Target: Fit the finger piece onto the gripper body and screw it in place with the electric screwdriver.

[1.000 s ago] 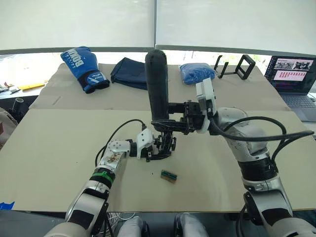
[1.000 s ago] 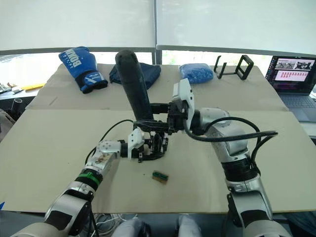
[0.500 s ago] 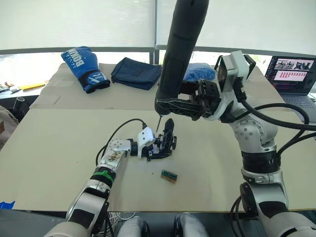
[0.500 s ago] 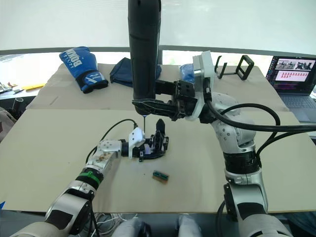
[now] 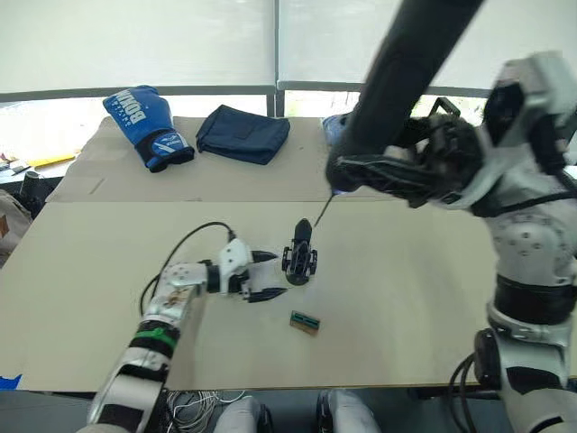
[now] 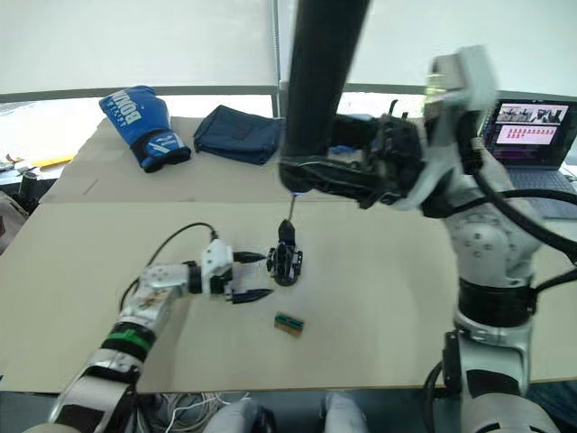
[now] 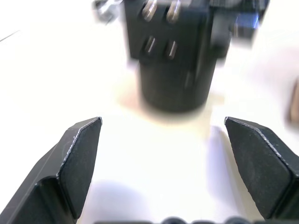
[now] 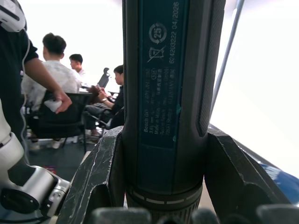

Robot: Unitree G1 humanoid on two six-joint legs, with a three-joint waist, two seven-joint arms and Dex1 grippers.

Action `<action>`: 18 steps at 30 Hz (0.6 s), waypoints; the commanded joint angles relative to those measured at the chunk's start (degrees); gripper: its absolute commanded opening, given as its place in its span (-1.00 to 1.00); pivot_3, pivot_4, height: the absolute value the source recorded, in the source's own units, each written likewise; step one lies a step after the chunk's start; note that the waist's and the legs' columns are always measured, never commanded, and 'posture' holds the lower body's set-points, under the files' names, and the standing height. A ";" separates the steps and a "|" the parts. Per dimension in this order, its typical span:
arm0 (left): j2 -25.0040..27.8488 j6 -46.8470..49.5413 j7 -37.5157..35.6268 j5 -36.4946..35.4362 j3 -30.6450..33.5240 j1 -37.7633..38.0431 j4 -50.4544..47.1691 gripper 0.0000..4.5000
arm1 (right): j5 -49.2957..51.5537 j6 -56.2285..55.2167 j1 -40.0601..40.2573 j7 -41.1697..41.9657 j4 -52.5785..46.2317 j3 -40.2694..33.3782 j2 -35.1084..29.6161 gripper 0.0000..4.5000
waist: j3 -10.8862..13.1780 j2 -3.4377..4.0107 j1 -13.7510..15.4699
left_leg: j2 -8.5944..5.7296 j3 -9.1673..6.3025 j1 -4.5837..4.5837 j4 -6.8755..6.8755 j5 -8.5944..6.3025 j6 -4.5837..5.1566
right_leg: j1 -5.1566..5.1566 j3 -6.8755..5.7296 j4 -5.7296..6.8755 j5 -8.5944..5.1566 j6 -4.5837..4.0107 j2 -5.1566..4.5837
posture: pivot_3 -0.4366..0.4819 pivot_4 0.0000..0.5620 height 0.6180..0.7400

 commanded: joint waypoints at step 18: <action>16.47 0.10 -13.98 -12.56 10.95 13.97 -14.03 0.97 | -4.73 -13.61 39.24 4.65 -13.15 -18.27 -6.70 -0.14 | 0.27 0.33 1.57 | -0.11 -0.08 -0.14 0.04 -0.10 0.14 | 0.04 -0.22 -0.17 -0.05 0.13 -0.20 | -0.05 -0.47 1.00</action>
